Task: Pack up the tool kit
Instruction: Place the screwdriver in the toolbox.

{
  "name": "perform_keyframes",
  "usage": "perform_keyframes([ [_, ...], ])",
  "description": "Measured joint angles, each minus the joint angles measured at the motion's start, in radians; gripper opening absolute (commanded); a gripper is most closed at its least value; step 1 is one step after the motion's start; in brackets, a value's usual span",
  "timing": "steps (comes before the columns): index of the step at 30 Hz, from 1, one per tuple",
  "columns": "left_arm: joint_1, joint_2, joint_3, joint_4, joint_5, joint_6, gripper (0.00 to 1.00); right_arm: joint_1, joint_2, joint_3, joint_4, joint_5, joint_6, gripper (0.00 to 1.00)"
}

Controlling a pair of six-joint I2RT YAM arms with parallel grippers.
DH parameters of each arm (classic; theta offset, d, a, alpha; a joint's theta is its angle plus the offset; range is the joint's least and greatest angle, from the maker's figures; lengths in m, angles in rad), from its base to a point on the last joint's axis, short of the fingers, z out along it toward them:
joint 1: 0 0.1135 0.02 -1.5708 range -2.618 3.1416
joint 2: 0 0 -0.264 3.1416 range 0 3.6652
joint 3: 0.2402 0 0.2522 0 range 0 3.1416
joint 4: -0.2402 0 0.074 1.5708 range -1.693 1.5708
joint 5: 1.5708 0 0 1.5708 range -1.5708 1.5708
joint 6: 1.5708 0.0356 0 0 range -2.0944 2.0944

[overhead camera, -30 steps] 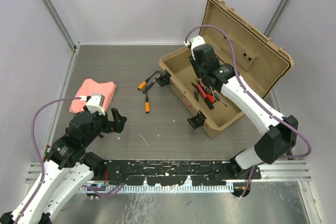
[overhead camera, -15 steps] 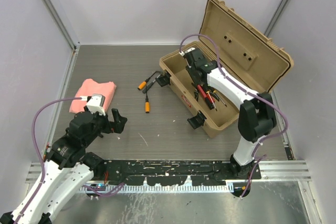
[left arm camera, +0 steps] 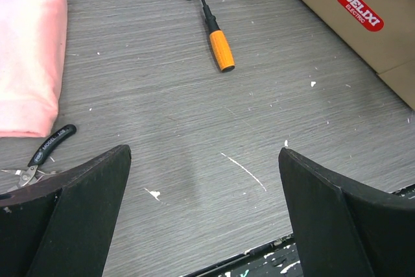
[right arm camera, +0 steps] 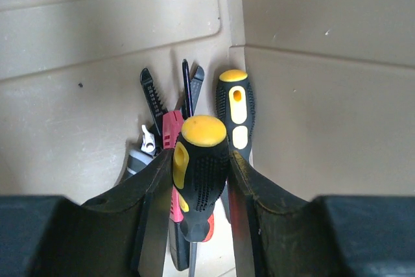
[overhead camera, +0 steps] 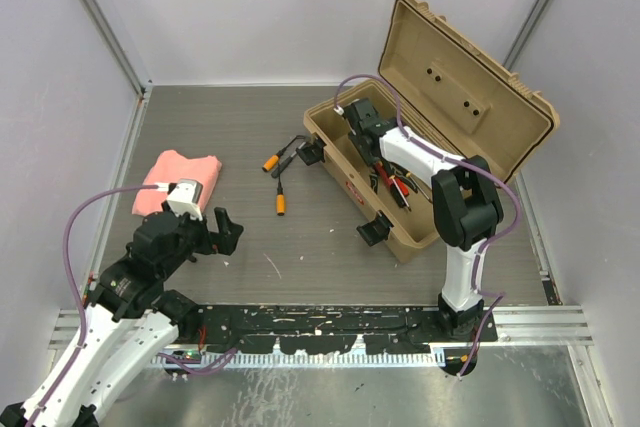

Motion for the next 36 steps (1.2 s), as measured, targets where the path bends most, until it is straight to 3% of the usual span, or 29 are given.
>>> perform_keyframes([
  [2, 0.0, 0.005, 0.0, 0.0, 0.006, 0.002, 0.98, -0.001, 0.002, 0.0, 0.021, 0.006, -0.011, 0.2],
  [13, 0.0, 0.008, -0.002, 0.0, 0.011, 0.002, 0.98, -0.021, 0.004, 0.0, 0.055, 0.0, -0.02, 0.3],
  [23, 0.0, 0.008, -0.002, 0.0, 0.011, 0.002, 0.98, -0.034, -0.005, -0.002, 0.076, -0.054, -0.001, 0.49],
  [36, 0.0, -0.031, -0.005, -0.014, -0.038, 0.002, 0.98, -0.034, -0.245, -0.09, 0.16, -0.091, 0.051, 0.6],
])
